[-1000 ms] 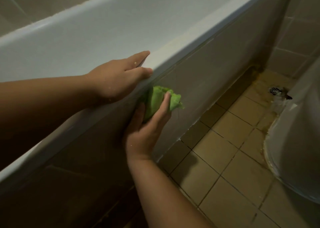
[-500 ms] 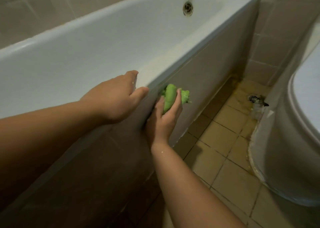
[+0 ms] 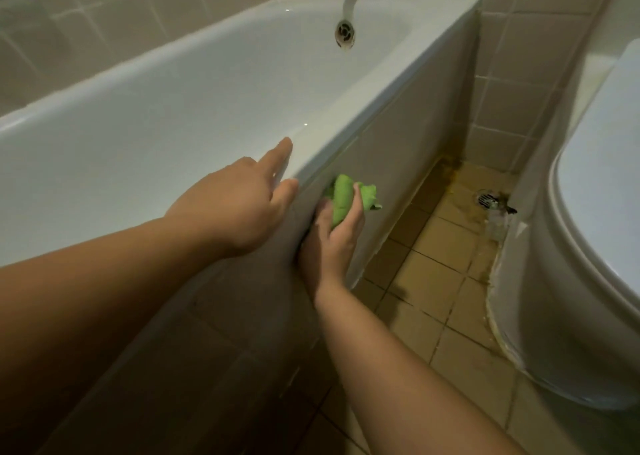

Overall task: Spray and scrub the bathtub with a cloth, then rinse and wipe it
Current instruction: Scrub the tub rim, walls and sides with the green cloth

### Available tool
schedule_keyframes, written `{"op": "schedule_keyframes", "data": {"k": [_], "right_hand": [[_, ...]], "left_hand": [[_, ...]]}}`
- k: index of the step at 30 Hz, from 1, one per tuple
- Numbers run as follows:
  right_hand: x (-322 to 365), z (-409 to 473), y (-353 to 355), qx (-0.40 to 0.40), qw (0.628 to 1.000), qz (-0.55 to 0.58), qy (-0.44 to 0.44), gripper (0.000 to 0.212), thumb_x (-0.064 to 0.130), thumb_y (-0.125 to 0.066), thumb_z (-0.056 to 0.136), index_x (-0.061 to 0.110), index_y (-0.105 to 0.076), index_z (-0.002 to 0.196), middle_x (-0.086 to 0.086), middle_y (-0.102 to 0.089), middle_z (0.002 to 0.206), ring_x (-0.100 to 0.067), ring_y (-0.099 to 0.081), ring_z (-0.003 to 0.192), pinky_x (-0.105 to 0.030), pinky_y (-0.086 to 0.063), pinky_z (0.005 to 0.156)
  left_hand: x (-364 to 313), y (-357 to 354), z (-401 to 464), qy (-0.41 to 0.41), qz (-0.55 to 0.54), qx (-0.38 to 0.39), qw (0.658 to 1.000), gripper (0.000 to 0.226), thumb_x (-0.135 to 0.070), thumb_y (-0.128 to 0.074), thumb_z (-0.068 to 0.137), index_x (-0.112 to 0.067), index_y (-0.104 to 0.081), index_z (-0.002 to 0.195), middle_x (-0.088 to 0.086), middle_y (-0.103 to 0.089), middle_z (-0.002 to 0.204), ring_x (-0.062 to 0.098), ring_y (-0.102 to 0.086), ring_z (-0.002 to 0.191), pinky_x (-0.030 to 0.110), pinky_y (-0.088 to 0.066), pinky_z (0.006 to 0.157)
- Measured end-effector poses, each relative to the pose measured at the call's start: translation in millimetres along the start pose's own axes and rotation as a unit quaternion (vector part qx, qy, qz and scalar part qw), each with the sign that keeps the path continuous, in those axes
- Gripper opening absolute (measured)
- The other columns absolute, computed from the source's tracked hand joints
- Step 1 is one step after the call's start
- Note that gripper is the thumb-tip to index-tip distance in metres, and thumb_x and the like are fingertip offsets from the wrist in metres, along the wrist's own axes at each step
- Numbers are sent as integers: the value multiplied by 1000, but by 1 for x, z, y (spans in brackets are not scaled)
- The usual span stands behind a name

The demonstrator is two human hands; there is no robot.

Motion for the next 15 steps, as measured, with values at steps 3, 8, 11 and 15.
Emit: {"op": "schedule_keyframes", "data": {"k": [3,8,11,15], "right_hand": [[8,47,8,-10,987,48,-153,57,40,-48,108,32,-28,161,-5,-31,160,-30,-44,140,-29,-34,105],[46,25,-1,20,997,47,53,63,51,-49,102,32,-30,159,-4,-29,162,-22,-37,148,-38,-38,118],[16,-15,0,37,997,24,64,59,58,-50,102,47,-27,155,1,-30,162,-20,-38,148,-48,-43,115],[-8,-8,16,60,995,-3,-73,62,59,-49,102,47,-23,157,10,-32,158,-20,-44,140,-42,-42,110]], "left_hand": [[-5,-1,7,-5,16,0,1000,65,-58,-29,105,-46,0,162,12,-50,144,35,-52,128,41,-40,97],[-13,-2,23,-2,20,-8,1000,67,-57,-34,105,-45,-1,163,15,-50,147,37,-52,130,42,-41,100],[-15,0,26,0,12,-6,1000,66,-56,-34,105,-45,-2,163,14,-51,144,37,-53,128,42,-40,97],[-17,-1,30,-4,17,-2,1000,66,-55,-34,106,-43,-1,163,13,-54,138,36,-55,121,38,-38,88]]}}
Point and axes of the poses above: each hand's wrist, its own z-axis towards the middle knuckle, its own y-axis out of the back of the hand, x = y × z, the point moved 2 cm from there along z, towards the middle knuckle
